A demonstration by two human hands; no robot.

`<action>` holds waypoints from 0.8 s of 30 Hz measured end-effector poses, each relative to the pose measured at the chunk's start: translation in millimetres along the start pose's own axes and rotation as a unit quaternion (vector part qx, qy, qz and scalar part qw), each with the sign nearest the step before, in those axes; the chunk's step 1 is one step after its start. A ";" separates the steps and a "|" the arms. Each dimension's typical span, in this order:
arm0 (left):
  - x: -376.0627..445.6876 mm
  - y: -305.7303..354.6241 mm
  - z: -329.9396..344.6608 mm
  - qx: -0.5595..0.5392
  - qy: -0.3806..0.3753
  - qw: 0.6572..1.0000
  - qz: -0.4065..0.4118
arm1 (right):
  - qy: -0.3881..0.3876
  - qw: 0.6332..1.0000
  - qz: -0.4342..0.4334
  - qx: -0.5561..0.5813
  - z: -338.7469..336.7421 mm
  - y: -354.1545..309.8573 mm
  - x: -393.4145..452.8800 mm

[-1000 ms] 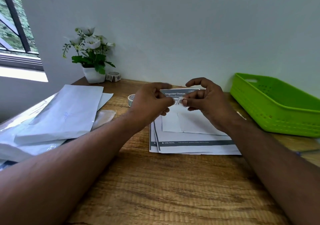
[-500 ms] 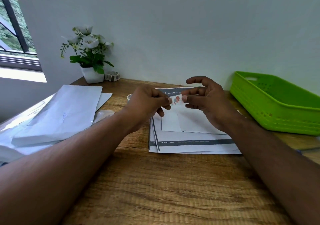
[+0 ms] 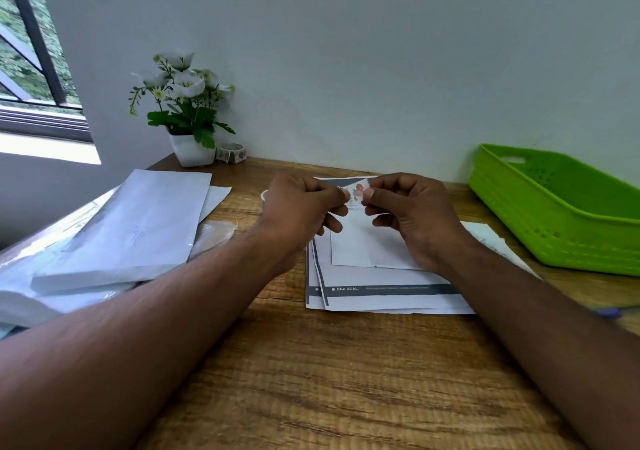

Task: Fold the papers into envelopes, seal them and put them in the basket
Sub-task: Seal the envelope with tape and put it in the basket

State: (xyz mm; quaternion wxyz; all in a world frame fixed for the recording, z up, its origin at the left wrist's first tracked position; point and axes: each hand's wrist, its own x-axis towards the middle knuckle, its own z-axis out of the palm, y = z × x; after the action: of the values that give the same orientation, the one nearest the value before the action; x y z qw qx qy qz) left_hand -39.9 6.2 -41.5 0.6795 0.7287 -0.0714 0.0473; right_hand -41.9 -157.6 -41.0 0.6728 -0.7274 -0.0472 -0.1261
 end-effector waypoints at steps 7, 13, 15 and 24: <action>0.3 -1.9 2.3 0.035 -0.056 0.998 -0.022 | 0.037 0.999 0.008 0.030 -3.1 1.4 3.0; 9.5 -6.1 -8.5 0.342 -0.010 0.924 0.169 | 0.006 0.993 -0.068 -0.100 -10.9 0.6 5.0; 11.5 -6.8 -9.6 0.421 -0.061 0.898 0.116 | -0.022 0.987 -0.074 -0.138 -11.6 0.0 6.9; 8.7 -8.7 -0.4 0.519 -0.115 0.843 0.090 | -0.104 0.982 0.002 -0.157 -3.4 -0.8 35.2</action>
State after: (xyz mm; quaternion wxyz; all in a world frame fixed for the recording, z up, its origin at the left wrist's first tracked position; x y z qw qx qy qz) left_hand -29.9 6.8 -48.6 0.1822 0.9653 -0.1791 0.0544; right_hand -8.6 -164.5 -31.3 0.5416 -0.8334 -0.0952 -0.0549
